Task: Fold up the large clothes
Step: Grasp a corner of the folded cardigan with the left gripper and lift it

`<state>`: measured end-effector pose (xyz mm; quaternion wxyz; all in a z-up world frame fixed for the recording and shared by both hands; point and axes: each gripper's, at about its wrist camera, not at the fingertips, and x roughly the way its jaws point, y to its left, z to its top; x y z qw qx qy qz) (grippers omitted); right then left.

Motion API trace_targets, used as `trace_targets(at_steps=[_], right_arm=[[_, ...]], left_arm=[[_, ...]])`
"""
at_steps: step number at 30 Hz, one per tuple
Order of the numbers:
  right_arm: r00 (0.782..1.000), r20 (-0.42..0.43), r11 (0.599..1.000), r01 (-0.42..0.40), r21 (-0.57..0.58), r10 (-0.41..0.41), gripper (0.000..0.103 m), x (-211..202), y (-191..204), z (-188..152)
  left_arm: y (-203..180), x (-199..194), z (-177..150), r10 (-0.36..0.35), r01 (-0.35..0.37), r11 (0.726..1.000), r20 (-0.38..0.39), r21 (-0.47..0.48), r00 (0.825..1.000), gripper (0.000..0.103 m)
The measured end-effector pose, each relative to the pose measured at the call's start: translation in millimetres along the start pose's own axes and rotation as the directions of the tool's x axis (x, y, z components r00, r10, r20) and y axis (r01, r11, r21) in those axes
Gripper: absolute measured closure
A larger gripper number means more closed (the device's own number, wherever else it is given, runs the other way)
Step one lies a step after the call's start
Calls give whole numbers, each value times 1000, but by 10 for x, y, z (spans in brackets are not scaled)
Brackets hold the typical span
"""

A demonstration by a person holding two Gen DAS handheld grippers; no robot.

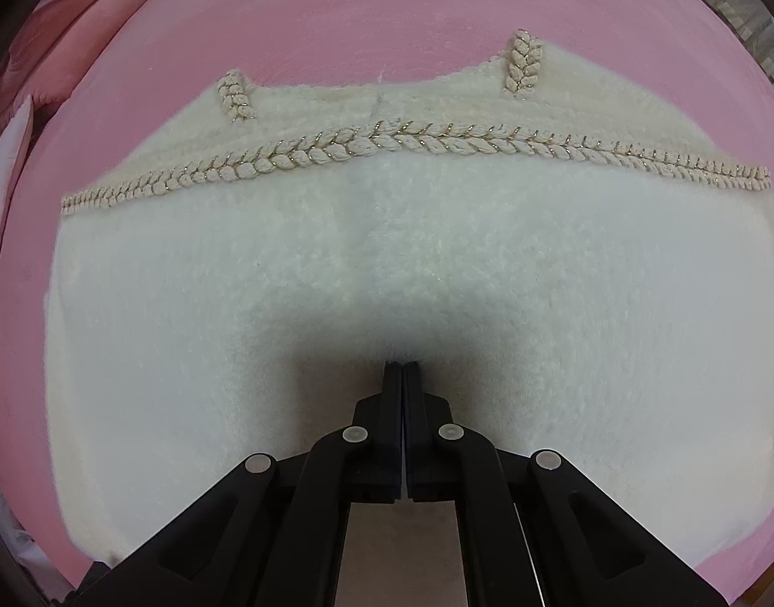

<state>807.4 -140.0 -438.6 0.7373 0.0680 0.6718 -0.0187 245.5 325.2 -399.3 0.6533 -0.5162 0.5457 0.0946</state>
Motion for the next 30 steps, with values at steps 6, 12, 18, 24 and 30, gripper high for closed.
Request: trace_targets(at_steps=[6, 12, 18, 24, 30], right_arm=[[999, -8, 999, -40, -3, 40, 103, -10, -85, 24], [988, -46, 989, -146, 3, 146, 103, 8, -242, 98], [990, -43, 991, -132, -14, 132, 103, 30, -180, 199], [992, 30, 993, -122, 0, 122, 103, 30, -197, -16], [991, 72, 993, -115, -2, 114, 103, -113, -128, -221]], left_arm=[[5, 220, 138, -174, 171, 982, 29, 79, 984, 38], [-330, 517, 401, -158, 149, 976, 45, 157, 986, 38], [-435, 491, 368, -60, 43, 985, 103, 165, 993, 47], [-520, 250, 222, -12, -31, 972, 183, 234, 983, 76], [-1012, -48, -173, 46, -213, 858, 342, 468, 939, 85]])
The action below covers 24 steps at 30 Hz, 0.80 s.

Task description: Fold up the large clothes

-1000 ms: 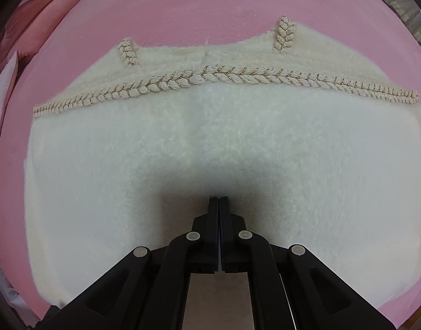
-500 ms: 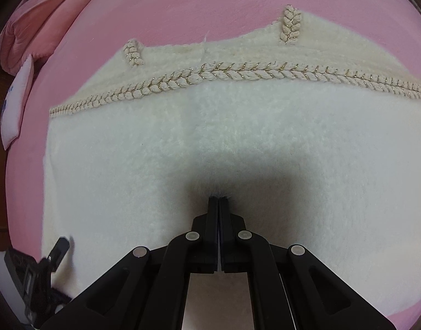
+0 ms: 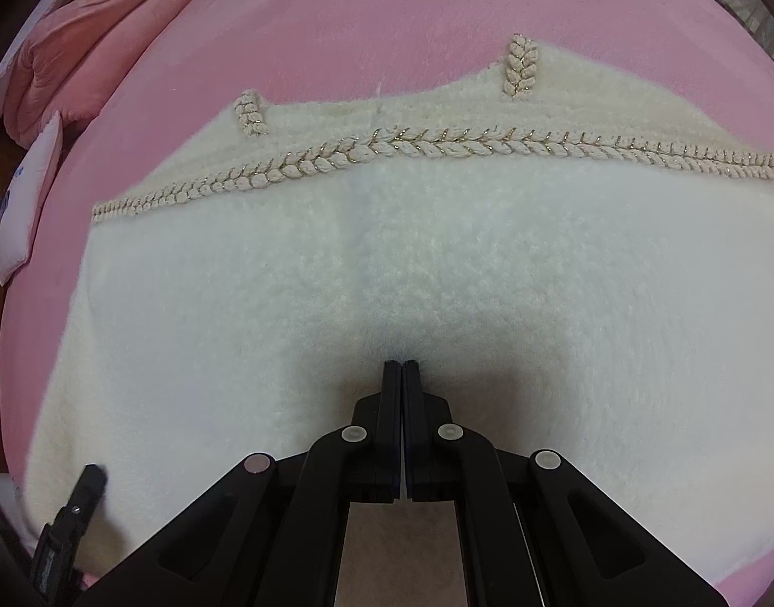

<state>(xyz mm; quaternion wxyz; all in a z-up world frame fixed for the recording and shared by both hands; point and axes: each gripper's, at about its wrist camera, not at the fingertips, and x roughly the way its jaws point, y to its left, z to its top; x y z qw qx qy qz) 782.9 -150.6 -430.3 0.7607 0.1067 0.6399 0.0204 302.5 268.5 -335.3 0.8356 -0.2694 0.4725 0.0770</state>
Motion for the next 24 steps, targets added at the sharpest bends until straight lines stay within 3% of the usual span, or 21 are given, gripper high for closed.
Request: trace_targets(at_steps=[13, 18, 24], right_arm=[[998, 54, 1000, 20, -12, -20, 103, -63, 143, -310], [998, 57, 1000, 17, -13, -16, 103, -87, 130, -308], [998, 65, 999, -2, -36, 5, 103, -132, 92, -338]], left_arm=[[-133, -195, -16, -19, 17, 998, 39, 54, 999, 87], [-196, -428, -54, -67, 60, 995, 88, 77, 994, 87], [-669, -838, -223, -136, 96, 972, 179, 216, 974, 88]])
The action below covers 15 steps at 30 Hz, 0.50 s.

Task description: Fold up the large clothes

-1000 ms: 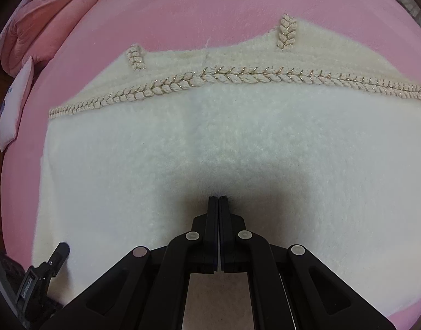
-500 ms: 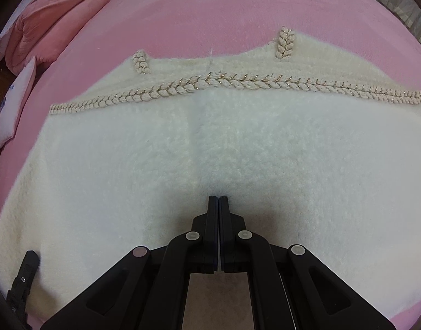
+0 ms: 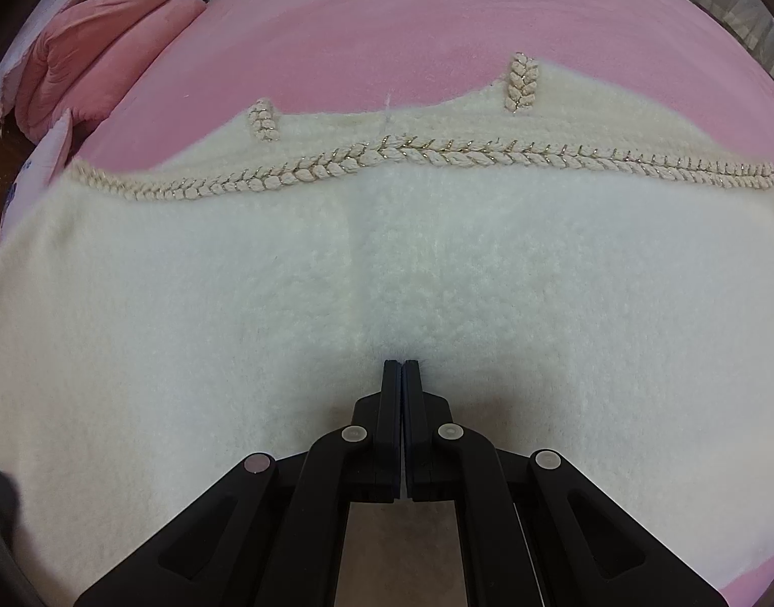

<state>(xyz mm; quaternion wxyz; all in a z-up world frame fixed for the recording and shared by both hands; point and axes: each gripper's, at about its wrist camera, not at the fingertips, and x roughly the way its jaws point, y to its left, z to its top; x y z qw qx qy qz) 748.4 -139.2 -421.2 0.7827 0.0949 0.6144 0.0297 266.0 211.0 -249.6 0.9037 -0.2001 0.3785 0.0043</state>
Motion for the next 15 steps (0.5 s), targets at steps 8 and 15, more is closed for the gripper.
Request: trace_targets(at_steps=[8, 15], right_arm=[[991, 9, 991, -133, -19, 133, 103, -100, -215, -80], [900, -121, 907, -421, 11, 419, 103, -98, -764, -14]], left_arm=[[-1068, -427, -132, -19, 1, 972, 75, 233, 997, 89], [-2168, -447, -479, -30, 10, 961, 71, 275, 997, 89]])
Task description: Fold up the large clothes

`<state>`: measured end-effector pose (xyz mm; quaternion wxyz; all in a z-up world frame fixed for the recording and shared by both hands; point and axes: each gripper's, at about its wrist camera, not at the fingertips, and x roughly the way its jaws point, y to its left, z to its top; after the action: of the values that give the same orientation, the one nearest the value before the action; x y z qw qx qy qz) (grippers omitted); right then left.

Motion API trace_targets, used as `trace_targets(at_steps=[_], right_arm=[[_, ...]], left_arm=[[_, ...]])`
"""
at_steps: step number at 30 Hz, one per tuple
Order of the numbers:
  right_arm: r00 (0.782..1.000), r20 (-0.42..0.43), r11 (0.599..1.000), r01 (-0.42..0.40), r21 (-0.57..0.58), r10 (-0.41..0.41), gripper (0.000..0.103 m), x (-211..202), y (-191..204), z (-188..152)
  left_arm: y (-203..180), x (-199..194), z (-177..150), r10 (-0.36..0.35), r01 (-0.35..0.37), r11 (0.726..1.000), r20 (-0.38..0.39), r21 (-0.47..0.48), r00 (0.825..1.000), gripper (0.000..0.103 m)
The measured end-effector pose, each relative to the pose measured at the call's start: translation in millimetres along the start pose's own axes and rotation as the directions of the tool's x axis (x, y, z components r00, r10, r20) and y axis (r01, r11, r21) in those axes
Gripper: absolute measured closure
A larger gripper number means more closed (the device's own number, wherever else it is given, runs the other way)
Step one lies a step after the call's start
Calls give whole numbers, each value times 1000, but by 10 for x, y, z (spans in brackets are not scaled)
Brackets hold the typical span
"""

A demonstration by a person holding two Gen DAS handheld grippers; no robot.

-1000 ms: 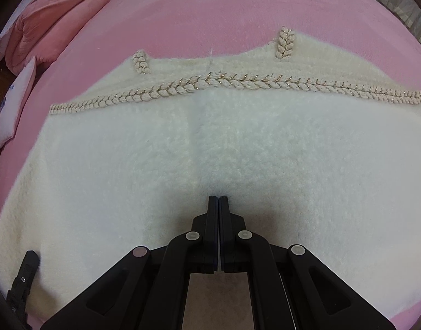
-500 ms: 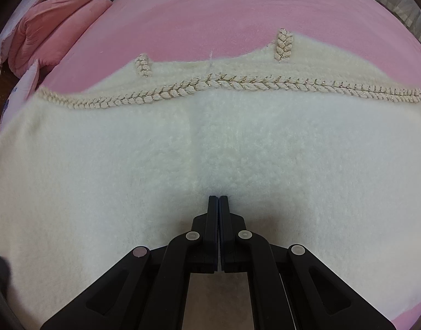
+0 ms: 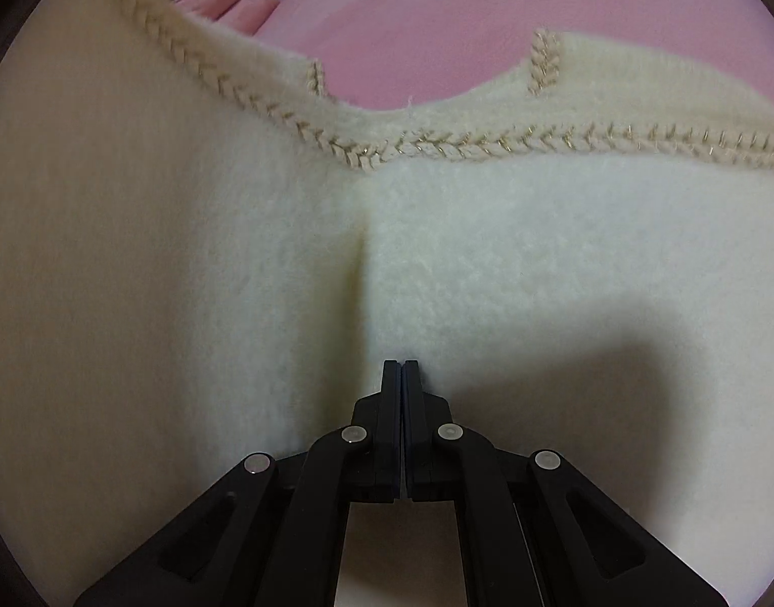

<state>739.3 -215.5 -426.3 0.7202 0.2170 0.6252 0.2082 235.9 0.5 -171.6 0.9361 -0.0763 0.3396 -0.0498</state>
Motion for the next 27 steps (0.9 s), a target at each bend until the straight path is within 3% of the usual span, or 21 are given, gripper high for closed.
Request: trace_targets(at_steps=[2, 5, 7, 10, 11, 14, 18, 20, 22, 25, 27], right_arm=[[993, -45, 993, -105, 50, 107, 103, -54, -233, -1], [968, -94, 969, -223, 110, 233, 103, -165, -564, -50], [961, -130, 954, -214, 211, 244, 103, -289, -834, -94], [917, -100, 866, -324, 381, 387, 103, -551, -1301, -178], [916, -87, 866, -334, 372, 391, 103, -658, -1387, -167], [946, -44, 908, -293, 299, 320, 103, -1045, -1544, -7], [952, 65, 912, -306, 273, 300, 103, -1672, -1760, 348], [973, 66, 949, -230, 215, 221, 103, -1940, -1826, 462], [977, 54, 951, -212, 226, 205, 103, -2127, -1941, 464], [981, 46, 951, -192, 241, 187, 102, -2385, -2127, 361], [979, 53, 951, -204, 234, 198, 102, -2528, -2209, 277]], left_arm=[[-404, 59, -39, 1, 0, 999, -7, 46, 1000, 89], [-976, 203, -125, 25, -17, 980, -35, 199, 999, 89], [-1251, 239, -195, 44, -32, 960, -37, 276, 998, 89], [-1497, 293, -228, 38, -12, 959, -87, 284, 995, 89], [-1570, 293, -234, 39, -11, 962, -96, 274, 995, 89], [-1752, 314, -280, 49, -16, 961, -114, 276, 992, 89], [-2002, 454, -342, 52, -17, 957, -115, 289, 992, 88], [-2129, 633, -401, 59, -21, 960, -127, 281, 990, 88], [-2296, 832, -503, 72, -26, 955, -147, 296, 987, 88], [-2616, 1007, -780, 109, -52, 925, -130, 376, 985, 87], [-2737, 1147, -953, 125, -48, 914, -167, 402, 978, 84]])
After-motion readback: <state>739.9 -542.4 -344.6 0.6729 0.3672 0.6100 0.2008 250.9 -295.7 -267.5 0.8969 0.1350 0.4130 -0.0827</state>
